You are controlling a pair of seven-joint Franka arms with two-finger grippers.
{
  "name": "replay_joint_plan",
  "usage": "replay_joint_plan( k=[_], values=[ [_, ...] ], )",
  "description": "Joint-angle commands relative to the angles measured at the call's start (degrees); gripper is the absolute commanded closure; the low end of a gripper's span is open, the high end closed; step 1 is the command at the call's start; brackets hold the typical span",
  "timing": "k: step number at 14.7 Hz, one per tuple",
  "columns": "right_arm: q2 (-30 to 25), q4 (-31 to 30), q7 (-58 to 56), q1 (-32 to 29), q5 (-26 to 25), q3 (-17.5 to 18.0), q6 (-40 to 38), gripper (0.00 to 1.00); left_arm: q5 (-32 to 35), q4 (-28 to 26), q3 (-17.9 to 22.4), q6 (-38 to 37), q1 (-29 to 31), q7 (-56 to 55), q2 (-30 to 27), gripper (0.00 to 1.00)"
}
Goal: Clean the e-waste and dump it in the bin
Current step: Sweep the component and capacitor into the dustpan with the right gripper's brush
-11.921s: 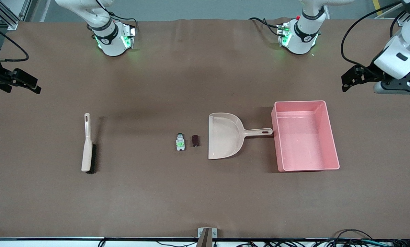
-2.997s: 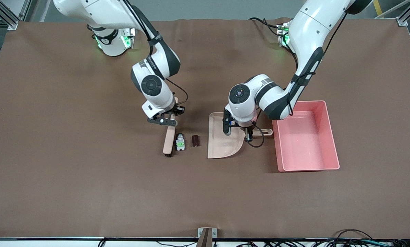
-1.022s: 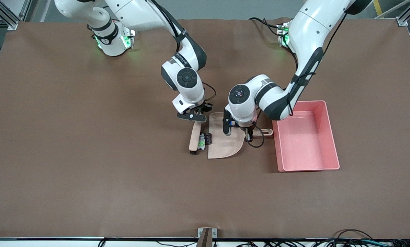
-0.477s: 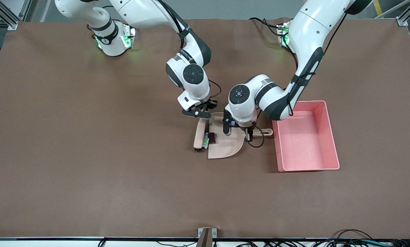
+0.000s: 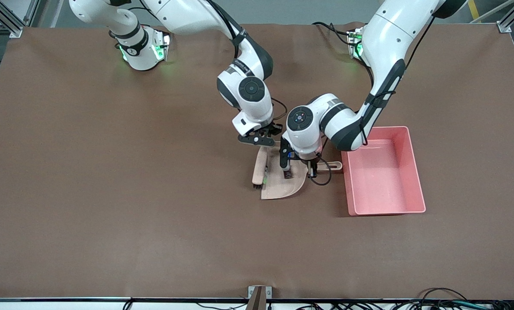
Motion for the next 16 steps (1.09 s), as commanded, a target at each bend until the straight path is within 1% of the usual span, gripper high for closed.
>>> replay_joint_plan(
  k=[1, 7, 14, 16],
  values=[
    [1.86, 2.32, 0.57, 1.04, 1.41, -0.30, -0.35, 1.00, 0.20, 1.54, -0.20, -0.84, -0.22, -0.54, 0.94, 0.73],
    [3.97, 6.54, 3.20, 2.53, 2.03, -0.30, -0.26, 1.00, 0.29, 1.36, -0.11, -0.92, 0.30, -0.28, 0.85, 0.73],
    [3.62, 7.95, 3.91, 2.62, 3.26, 0.49, -1.14, 1.00, 0.47, 1.45, -0.20, -3.47, 0.66, -0.01, 0.32, 0.73],
    [3.36, 7.86, 3.56, 2.27, 3.08, 0.49, -2.88, 1.00, 0.47, 1.54, -0.20, -3.47, 0.48, -0.28, 0.41, 0.73]
  ],
)
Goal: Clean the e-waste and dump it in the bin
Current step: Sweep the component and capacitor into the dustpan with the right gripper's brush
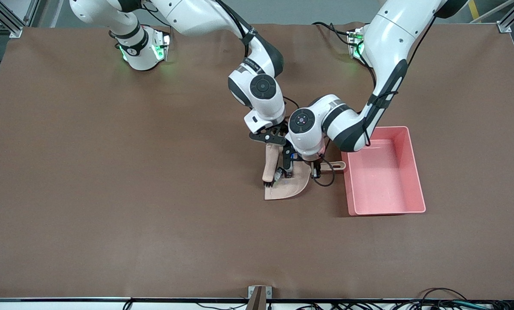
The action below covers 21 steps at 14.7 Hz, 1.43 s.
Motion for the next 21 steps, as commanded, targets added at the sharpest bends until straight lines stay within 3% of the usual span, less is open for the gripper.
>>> replay_joint_plan(
  k=[1, 4, 8, 11, 16, 21],
  values=[
    [-0.17, 1.42, -0.23, 0.36, 0.69, 0.50, -2.76, 1.00, 0.38, 1.34, -0.26, -1.50, -0.09, -0.76, 0.52, 0.73],
    [-2.88, -0.68, -1.90, -0.60, 0.69, 0.41, -5.57, 1.00, 0.38, 1.34, -0.26, -1.41, -0.09, -0.76, 0.52, 0.73],
    [-11.31, -8.14, -5.49, -3.59, 0.78, 0.50, -5.67, 1.00, 0.38, 1.34, -0.26, -1.41, -0.09, -0.85, 0.61, 0.73],
    [-19.21, -17.79, -11.71, -7.71, 0.78, 0.41, -5.58, 1.00, 0.38, 1.34, -0.26, -1.41, -0.09, -0.85, 0.61, 0.73],
    [-32.14, -35.64, -28.15, -19.65, 0.17, 0.06, -5.58, 1.00, 0.03, 1.34, -0.43, 0.16, -0.35, -1.46, 0.70, 0.73],
    [-42.06, -49.96, -33.80, -31.35, -8.87, -0.11, -2.96, 1.00, -0.06, 0.73, -0.52, 7.71, -0.27, -1.46, 1.05, 0.79]
  ],
)
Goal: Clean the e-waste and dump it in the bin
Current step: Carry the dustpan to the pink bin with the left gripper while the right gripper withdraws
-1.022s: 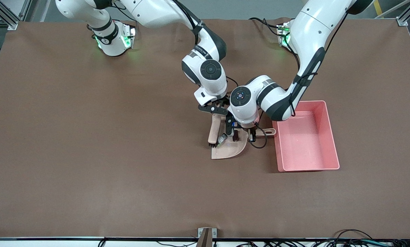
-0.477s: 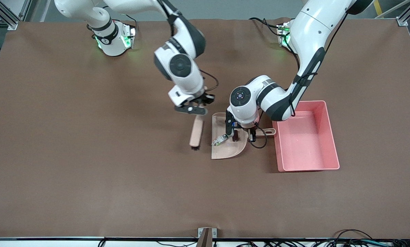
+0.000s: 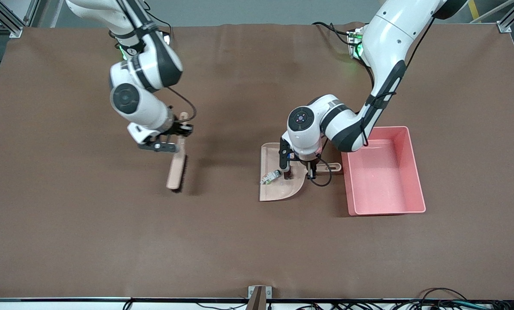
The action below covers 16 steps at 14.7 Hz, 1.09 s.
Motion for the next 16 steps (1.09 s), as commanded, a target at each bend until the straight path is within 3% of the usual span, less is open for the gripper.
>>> replay_joint_plan(
  k=[1, 4, 8, 11, 13, 16],
  values=[
    [-9.96, -11.20, -1.00, -6.79, -5.68, 1.23, 2.97, 1.00, -0.15, 0.49, -0.33, 4.18, 0.12, -0.66, 0.37, 0.82],
    [-13.22, -15.78, -7.31, -14.36, -8.43, 1.23, 3.14, 1.00, -0.93, 0.57, -0.41, 7.27, 0.12, -1.80, 0.37, 0.90],
    [-15.69, -21.92, -16.27, -25.52, -13.61, 1.32, 5.93, 1.00, -2.61, 1.89, -2.17, 7.54, 0.64, -1.54, -0.86, 0.91],
    [-15.78, -25.02, -28.23, -34.41, -13.62, 1.32, 9.91, 1.00, -4.19, 1.89, -2.17, 6.93, 0.91, -1.37, -3.66, 0.91],
    [-15.87, -27.12, -28.78, -34.86, -13.62, 1.32, 11.31, 1.00, -4.28, 1.72, -2.52, 5.88, 2.65, -0.93, -6.04, 0.91],
    [-15.26, -29.59, -29.04, -35.65, -13.62, 1.32, 17.37, 1.00, -4.45, 1.72, -6.99, 1.93, 8.09, -0.75, -9.64, 0.91]
  ],
)
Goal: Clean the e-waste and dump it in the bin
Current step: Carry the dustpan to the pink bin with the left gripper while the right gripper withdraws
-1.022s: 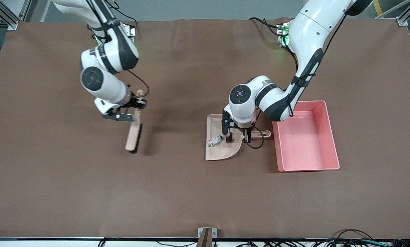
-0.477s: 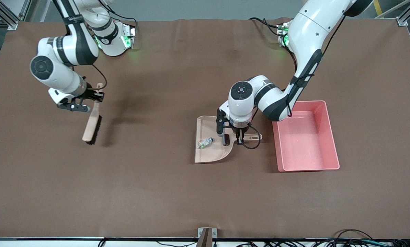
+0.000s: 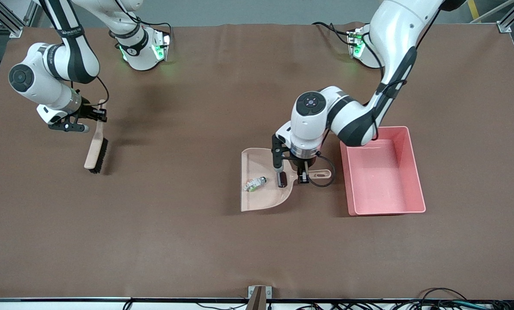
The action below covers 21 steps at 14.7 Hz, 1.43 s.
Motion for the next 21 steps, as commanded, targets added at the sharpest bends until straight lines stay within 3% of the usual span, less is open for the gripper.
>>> replay_joint_plan(
  k=[1, 3, 8, 10, 12, 13, 14, 16, 21],
  values=[
    [-1.34, -3.20, 0.04, -1.05, -0.99, 1.16, 4.17, 1.00, -1.53, -1.12, -5.85, -4.49, 7.11, 0.90, -5.26, 0.91],
    [0.15, -3.29, 0.04, -1.05, -0.90, 1.16, 5.75, 1.00, -1.62, -1.12, -11.47, -7.30, 14.75, 3.09, -6.84, 0.91],
    [5.77, -1.89, 1.70, -2.10, -0.20, 1.16, 7.96, 1.00, -1.62, -1.56, -29.93, -13.81, 40.23, 9.76, -7.99, 0.91],
    [7.45, -0.83, 3.72, -2.02, 0.06, 1.16, 7.96, 1.00, -1.62, -2.09, -33.81, -15.05, 47.45, 13.28, -7.99, 0.91],
    [8.24, -0.21, 5.48, -1.67, 0.07, 1.16, 7.87, 0.99, -1.62, -2.09, -34.88, -16.45, 51.25, 17.84, -7.99, 0.91],
    [8.85, 0.22, 6.18, -1.58, 0.07, 1.16, 7.61, 0.88, -1.62, -2.44, -34.88, -16.89, 53.09, 20.74, -7.90, 0.91],
    [9.29, 0.92, 6.89, -1.58, 0.07, 1.25, 7.26, 0.57, -1.62, -2.88, -34.97, -17.16, 54.59, 22.68, -7.99, 0.91],
    [9.83, 1.46, 7.25, -1.58, 0.07, 1.25, 7.08, 0.26, -1.53, -3.75, -34.88, -17.60, 57.22, 26.46, -7.90, 0.91],
    [9.74, 1.98, 7.25, -1.40, 0.07, 1.43, 6.37, 0.00, -0.13, -6.83, -34.09, -18.38, 62.42, 34.64, -7.46, 0.91]
  ],
)
